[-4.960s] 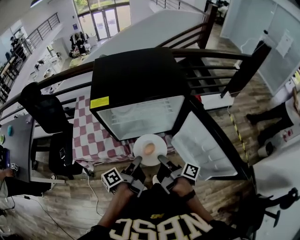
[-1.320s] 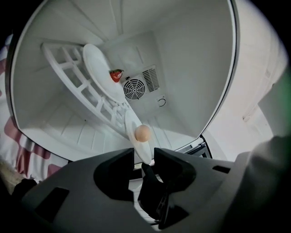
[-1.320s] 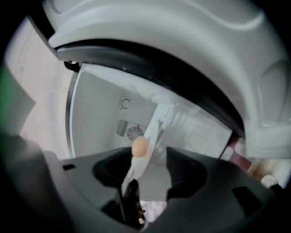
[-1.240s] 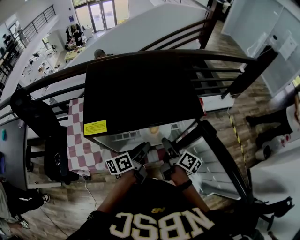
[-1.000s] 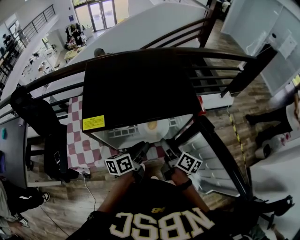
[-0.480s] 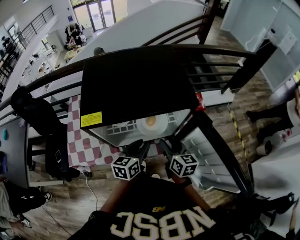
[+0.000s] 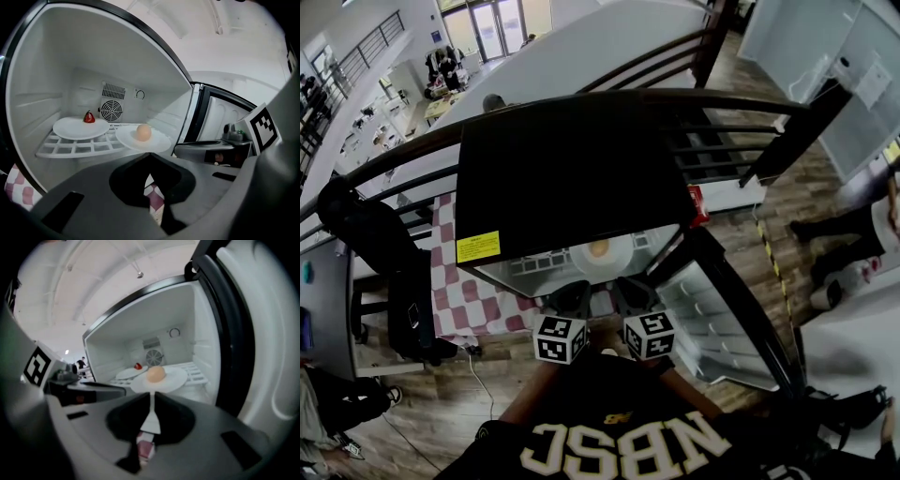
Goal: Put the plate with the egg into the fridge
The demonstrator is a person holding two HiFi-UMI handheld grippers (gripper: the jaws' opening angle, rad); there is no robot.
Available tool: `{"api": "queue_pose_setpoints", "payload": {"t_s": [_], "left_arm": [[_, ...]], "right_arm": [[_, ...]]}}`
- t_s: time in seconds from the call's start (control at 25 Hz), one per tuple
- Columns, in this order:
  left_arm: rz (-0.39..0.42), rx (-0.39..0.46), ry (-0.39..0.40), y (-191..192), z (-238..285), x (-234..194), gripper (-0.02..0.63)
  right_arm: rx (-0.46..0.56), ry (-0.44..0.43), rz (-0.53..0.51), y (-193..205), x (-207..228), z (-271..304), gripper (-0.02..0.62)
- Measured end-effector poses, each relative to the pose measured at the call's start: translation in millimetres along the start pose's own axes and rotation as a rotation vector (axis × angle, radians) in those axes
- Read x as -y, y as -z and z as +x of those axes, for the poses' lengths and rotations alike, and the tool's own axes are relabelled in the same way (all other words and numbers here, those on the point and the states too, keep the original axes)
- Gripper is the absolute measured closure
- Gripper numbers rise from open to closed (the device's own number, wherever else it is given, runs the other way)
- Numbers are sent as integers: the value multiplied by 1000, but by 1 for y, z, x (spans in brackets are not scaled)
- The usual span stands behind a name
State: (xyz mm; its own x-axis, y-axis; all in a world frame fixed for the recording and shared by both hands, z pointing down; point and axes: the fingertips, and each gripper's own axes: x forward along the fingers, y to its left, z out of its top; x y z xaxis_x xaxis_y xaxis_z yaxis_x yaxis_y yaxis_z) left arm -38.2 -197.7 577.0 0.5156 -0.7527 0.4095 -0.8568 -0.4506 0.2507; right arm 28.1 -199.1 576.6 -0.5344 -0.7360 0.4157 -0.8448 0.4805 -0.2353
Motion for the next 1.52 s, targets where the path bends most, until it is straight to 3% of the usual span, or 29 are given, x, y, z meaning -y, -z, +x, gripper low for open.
{"api": "queue_pose_setpoints", "payload": {"t_s": [0.92, 1.52], "left_arm": [[-8, -31, 65, -17, 55, -20, 585], [-24, -9, 123, -41, 71, -11, 586]], "right_arm": [[9, 67, 3, -21, 30, 45, 551], [29, 53, 24, -36, 34, 69, 551]]}}
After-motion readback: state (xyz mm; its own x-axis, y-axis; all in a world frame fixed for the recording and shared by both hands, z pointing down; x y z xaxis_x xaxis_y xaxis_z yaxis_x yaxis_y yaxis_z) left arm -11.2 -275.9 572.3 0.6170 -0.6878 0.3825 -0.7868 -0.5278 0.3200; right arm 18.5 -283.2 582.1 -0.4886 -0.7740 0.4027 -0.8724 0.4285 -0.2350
